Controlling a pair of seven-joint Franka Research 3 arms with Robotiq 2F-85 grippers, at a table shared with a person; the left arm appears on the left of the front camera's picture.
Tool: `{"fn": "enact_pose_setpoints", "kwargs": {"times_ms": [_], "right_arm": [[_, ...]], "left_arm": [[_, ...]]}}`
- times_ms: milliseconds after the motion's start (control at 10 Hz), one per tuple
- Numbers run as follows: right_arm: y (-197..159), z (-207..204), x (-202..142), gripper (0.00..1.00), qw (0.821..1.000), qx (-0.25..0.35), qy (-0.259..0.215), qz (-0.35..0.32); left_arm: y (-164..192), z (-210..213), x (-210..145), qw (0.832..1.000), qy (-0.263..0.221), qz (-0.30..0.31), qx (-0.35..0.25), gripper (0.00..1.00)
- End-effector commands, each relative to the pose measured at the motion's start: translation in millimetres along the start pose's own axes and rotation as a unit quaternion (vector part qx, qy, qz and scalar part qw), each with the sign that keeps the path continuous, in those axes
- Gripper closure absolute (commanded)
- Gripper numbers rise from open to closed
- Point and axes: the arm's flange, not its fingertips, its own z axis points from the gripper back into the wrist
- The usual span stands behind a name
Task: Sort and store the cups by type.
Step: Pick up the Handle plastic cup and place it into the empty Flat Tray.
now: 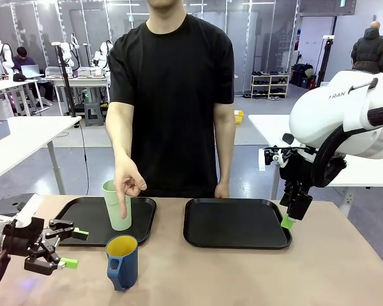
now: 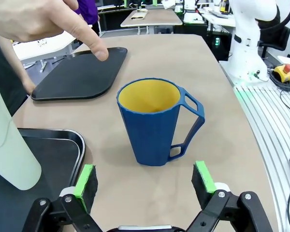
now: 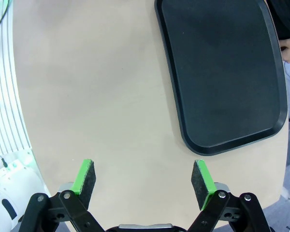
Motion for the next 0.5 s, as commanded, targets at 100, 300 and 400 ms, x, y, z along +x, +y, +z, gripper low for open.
{"fn": "enact_pose_setpoints", "kwargs": {"times_ms": [100, 300, 400], "right_arm": [[2.5, -1.7, -1.3, 0.0, 1.0, -0.006, -0.003, -0.007], [2.5, -1.7, -1.3, 0.0, 1.0, -0.006, -0.003, -0.007], [2.5, -1.7, -1.3, 0.0, 1.0, -0.006, -0.003, -0.007]], "left_arm": [[7.9, -3.7, -10.2, 1.0, -0.017, 0.005, -0.021, 0.0], [11.3, -14.2, -18.4, 0.999, -0.021, 0.018, -0.028, 0.0], [13.3, -20.5, -23.1, 0.999, -0.023, 0.019, -0.027, 0.0]]}}
